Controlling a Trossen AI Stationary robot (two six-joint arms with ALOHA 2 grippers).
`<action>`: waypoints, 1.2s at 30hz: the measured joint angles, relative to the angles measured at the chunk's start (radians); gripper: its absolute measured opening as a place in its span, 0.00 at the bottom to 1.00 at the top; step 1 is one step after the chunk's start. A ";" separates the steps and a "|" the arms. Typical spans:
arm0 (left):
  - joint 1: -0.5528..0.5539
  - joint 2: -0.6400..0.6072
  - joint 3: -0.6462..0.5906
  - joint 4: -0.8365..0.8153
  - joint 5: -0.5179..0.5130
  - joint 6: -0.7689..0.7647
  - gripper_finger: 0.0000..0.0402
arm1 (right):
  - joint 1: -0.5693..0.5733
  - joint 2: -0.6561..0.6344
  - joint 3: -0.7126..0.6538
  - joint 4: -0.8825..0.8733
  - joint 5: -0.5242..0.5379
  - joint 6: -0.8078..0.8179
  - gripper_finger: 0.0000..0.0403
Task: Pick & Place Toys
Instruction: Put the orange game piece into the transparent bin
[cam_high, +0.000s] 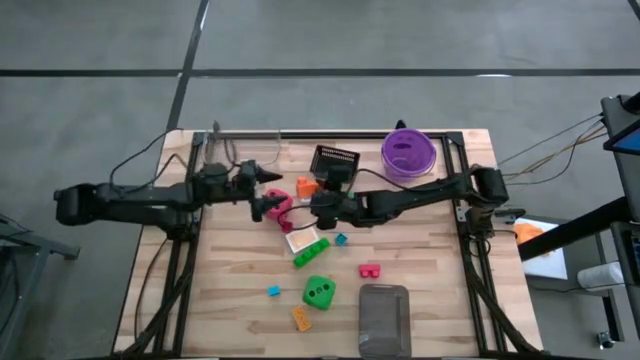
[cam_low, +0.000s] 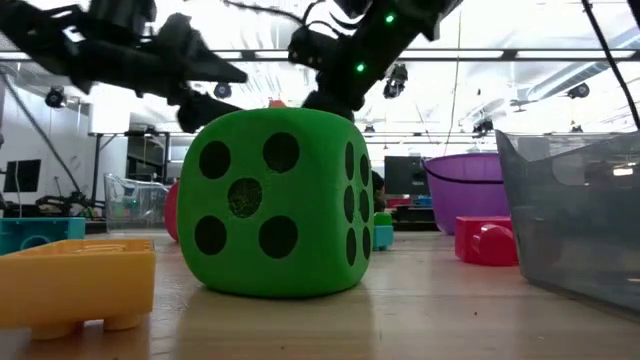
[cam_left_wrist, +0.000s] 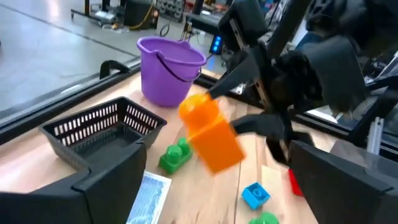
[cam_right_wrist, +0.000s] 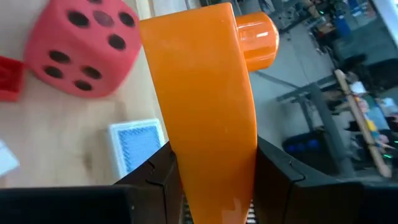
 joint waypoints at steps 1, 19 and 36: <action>0.000 0.028 0.014 -0.001 0.000 0.000 0.99 | -0.001 0.012 0.013 -0.004 0.015 -0.008 0.33; 0.000 0.222 0.077 0.083 -0.030 -0.012 0.91 | 0.025 0.027 0.057 0.008 0.076 -0.011 0.33; -0.001 0.227 0.078 0.095 -0.037 -0.053 0.50 | 0.026 0.025 0.057 0.045 0.051 -0.018 0.33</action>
